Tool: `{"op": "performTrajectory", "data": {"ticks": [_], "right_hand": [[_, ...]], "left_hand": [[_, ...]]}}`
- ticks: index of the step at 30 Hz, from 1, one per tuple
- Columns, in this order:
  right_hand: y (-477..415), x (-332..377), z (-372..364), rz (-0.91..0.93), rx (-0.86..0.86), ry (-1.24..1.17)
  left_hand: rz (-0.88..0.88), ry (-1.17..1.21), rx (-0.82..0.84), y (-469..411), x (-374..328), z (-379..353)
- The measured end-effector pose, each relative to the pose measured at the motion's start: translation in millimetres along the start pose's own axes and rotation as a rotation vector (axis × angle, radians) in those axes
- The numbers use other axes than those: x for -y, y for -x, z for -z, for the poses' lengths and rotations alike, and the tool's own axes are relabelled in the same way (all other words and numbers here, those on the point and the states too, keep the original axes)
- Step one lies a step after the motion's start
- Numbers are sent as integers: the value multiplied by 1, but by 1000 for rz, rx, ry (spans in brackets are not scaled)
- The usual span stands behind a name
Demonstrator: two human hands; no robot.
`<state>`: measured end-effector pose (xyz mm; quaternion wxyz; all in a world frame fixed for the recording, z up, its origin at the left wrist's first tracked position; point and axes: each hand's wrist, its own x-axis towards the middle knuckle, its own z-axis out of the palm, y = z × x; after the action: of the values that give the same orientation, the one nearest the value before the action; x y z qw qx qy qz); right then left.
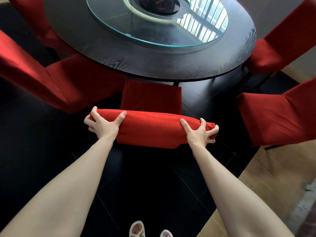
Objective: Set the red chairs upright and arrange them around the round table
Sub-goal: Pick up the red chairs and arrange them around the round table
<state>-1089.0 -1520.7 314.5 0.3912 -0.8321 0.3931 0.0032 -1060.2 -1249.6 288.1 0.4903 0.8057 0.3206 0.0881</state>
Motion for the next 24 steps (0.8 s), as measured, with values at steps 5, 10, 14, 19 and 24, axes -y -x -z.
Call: {"op": "performTrajectory", "data": {"ticks": [5, 10, 14, 19, 24], "right_hand": [[-6, 5, -4, 1, -4, 7], [-11, 11, -7, -3, -8, 7], [-16, 16, -10, 0, -10, 6], [-24, 23, -13, -2, -7, 6], [-31, 29, -14, -1, -7, 7]], "left_hand": [[-1, -6, 0, -8, -2, -4], [0, -12, 12, -14, -6, -6], [2, -7, 12, -21, -10, -9], [5, -1, 2, -30, -14, -15], [7, -2, -1, -35, -19, -20]]}}
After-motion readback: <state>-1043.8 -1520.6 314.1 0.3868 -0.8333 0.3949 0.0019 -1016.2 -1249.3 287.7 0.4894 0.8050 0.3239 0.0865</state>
